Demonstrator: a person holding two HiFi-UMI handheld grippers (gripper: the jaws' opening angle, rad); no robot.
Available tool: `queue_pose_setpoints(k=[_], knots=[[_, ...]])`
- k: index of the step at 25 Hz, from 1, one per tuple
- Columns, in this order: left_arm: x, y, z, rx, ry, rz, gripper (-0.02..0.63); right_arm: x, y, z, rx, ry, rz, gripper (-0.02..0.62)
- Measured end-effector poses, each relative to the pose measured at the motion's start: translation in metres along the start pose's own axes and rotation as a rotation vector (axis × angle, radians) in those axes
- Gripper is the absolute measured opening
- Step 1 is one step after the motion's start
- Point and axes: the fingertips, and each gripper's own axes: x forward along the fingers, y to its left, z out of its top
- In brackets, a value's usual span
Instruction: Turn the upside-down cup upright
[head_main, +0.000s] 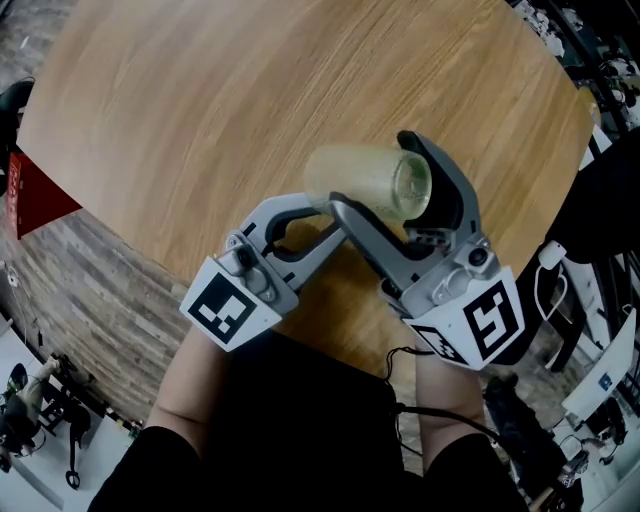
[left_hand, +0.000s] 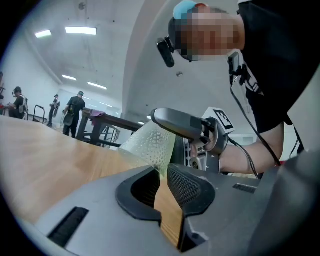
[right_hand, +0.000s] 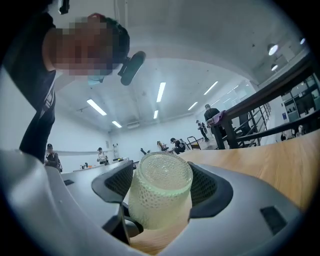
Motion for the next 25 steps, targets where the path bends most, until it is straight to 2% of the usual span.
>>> queue_pose_setpoints(k=[5, 11, 15, 20, 22, 25], knots=[[0.005, -0.004, 0.003, 0.087, 0.041, 0.000, 0.041, -0.006, -0.011, 0.002, 0.044, -0.032, -0.022, 0.336], [0.008, -0.006, 0.001, 0.089, 0.056, 0.015, 0.034, -0.006, -0.019, 0.000, 0.002, -0.011, -0.081, 0.336], [0.015, -0.011, -0.001, 0.124, 0.079, 0.024, 0.025, -0.014, -0.032, -0.003, -0.102, 0.033, -0.161, 0.336], [0.011, 0.000, -0.002, 0.205, 0.153, 0.044, 0.023, -0.018, -0.033, -0.008, -0.208, 0.100, -0.162, 0.336], [0.008, 0.005, -0.006, 0.201, 0.199, 0.043, 0.023, -0.021, -0.033, -0.016, -0.277, 0.157, -0.149, 0.336], [-0.001, 0.014, -0.015, 0.148, 0.275, 0.058, 0.023, -0.024, -0.023, -0.039, -0.412, 0.287, -0.099, 0.336]])
